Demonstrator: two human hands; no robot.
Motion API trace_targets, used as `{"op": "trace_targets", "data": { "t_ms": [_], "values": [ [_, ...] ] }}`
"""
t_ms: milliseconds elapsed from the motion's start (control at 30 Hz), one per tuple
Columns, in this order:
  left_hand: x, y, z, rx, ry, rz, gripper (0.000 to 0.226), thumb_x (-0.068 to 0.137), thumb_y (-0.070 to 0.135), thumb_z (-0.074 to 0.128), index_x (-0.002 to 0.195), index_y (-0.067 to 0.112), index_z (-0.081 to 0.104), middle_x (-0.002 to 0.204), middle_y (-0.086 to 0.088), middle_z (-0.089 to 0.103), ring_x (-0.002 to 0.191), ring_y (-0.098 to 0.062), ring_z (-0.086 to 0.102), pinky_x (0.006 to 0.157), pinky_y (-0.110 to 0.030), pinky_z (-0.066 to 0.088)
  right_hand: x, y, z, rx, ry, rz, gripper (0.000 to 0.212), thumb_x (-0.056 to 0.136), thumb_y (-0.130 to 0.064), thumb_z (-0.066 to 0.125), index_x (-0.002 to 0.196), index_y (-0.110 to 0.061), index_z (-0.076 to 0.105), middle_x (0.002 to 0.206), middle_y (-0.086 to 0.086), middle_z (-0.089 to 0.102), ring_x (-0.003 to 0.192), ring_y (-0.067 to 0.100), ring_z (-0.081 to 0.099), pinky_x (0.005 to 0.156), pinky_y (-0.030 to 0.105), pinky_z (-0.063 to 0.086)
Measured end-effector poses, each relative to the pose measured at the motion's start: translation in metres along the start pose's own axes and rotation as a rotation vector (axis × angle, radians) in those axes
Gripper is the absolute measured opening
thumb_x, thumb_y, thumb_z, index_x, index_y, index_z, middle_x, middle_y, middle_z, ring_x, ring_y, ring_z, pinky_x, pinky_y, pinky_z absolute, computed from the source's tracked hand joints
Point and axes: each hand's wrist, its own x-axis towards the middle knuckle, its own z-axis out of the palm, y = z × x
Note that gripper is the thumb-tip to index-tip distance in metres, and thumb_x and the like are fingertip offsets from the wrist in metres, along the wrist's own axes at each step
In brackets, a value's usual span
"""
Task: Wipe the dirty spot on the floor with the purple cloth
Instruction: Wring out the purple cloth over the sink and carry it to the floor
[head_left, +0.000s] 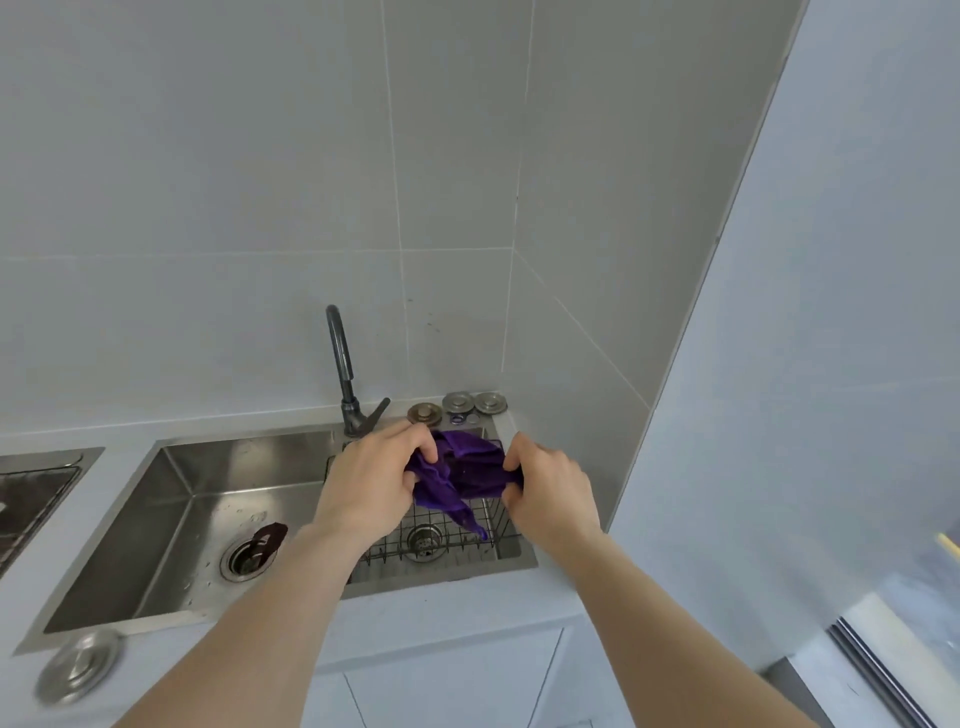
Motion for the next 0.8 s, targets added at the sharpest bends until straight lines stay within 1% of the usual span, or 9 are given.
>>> {"op": "trace_targets", "data": {
  "t_ms": [100,267,367,433,500,533,633,700,800],
  "values": [
    [-0.032,-0.015,-0.001,-0.014,-0.01,-0.013,0.036,0.086,0.003,0.071,0.098,0.035,0.062,0.106,0.019,0.065,0.09,-0.016,0.062,0.078,-0.035,0.051,-0.028,-0.018,0.013,-0.03,-0.002,0.011,0.021,0.087,-0.004,0.058,0.103,-0.016,0.054,0.086,-0.001,0.062,0.074,0.031,0.054,0.061,0.033,0.036],
    [-0.087,-0.041,0.01,-0.035,-0.063,-0.008,0.036,0.084,0.002,0.071,0.098,0.034,0.063,0.101,0.019,0.062,0.086,-0.017,0.062,0.072,-0.033,0.048,-0.081,-0.037,0.046,-0.055,-0.05,0.069,0.019,0.088,-0.004,0.057,0.104,-0.015,0.053,0.09,0.002,0.065,0.076,0.033,0.054,0.063,0.035,0.039],
    [-0.12,-0.053,0.024,-0.07,-0.099,-0.03,0.035,0.084,0.002,0.07,0.098,0.033,0.064,0.101,0.018,0.063,0.081,-0.015,0.057,0.068,-0.031,0.042,-0.111,-0.04,0.065,-0.058,-0.097,0.103,0.019,0.089,-0.003,0.056,0.103,-0.014,0.053,0.087,-0.001,0.059,0.076,0.031,0.053,0.063,0.034,0.037],
    [-0.139,-0.058,0.034,-0.11,-0.129,-0.051,0.035,0.085,0.001,0.069,0.1,0.032,0.065,0.104,0.016,0.065,0.084,-0.017,0.059,0.069,-0.033,0.046,-0.127,-0.039,0.076,-0.073,-0.133,0.118,0.019,0.09,-0.003,0.056,0.104,-0.015,0.053,0.087,-0.001,0.057,0.076,0.031,0.053,0.064,0.036,0.04],
    [-0.158,-0.064,0.047,-0.132,-0.152,-0.065,0.036,0.084,0.0,0.069,0.1,0.032,0.065,0.106,0.014,0.066,0.088,-0.021,0.064,0.075,-0.038,0.053,-0.142,-0.035,0.09,-0.06,-0.142,0.13,0.019,0.087,-0.002,0.056,0.1,-0.015,0.052,0.091,0.001,0.061,0.078,0.034,0.055,0.066,0.039,0.046],
    [-0.167,-0.067,0.054,-0.135,-0.161,-0.075,0.036,0.084,0.0,0.07,0.099,0.032,0.064,0.105,0.014,0.066,0.089,-0.022,0.065,0.077,-0.04,0.055,-0.15,-0.033,0.099,-0.044,-0.149,0.135,0.019,0.087,-0.002,0.056,0.099,-0.015,0.051,0.094,0.002,0.062,0.078,0.035,0.056,0.066,0.04,0.047],
    [-0.194,-0.076,0.079,-0.135,-0.191,-0.123,0.036,0.084,0.001,0.07,0.099,0.033,0.064,0.102,0.017,0.064,0.088,-0.022,0.064,0.076,-0.035,0.05,-0.174,-0.023,0.125,-0.028,-0.194,0.155,0.019,0.088,-0.002,0.057,0.102,-0.014,0.053,0.1,0.003,0.063,0.077,0.034,0.054,0.065,0.036,0.04],
    [-0.21,-0.081,0.099,-0.14,-0.223,-0.146,0.036,0.084,0.0,0.069,0.099,0.032,0.064,0.101,0.018,0.062,0.086,-0.021,0.063,0.075,-0.033,0.047,-0.189,-0.013,0.142,-0.026,-0.206,0.167,0.019,0.09,-0.003,0.057,0.106,-0.013,0.054,0.102,0.004,0.064,0.077,0.033,0.054,0.065,0.035,0.038],
    [-0.234,-0.087,0.131,-0.16,-0.251,-0.182,0.036,0.082,-0.002,0.069,0.099,0.03,0.065,0.103,0.013,0.067,0.084,-0.023,0.064,0.076,-0.036,0.051,-0.215,0.007,0.169,-0.012,-0.225,0.188,0.019,0.092,-0.004,0.057,0.109,-0.012,0.056,0.102,0.003,0.065,0.075,0.03,0.051,0.065,0.036,0.039]
  ]
}}
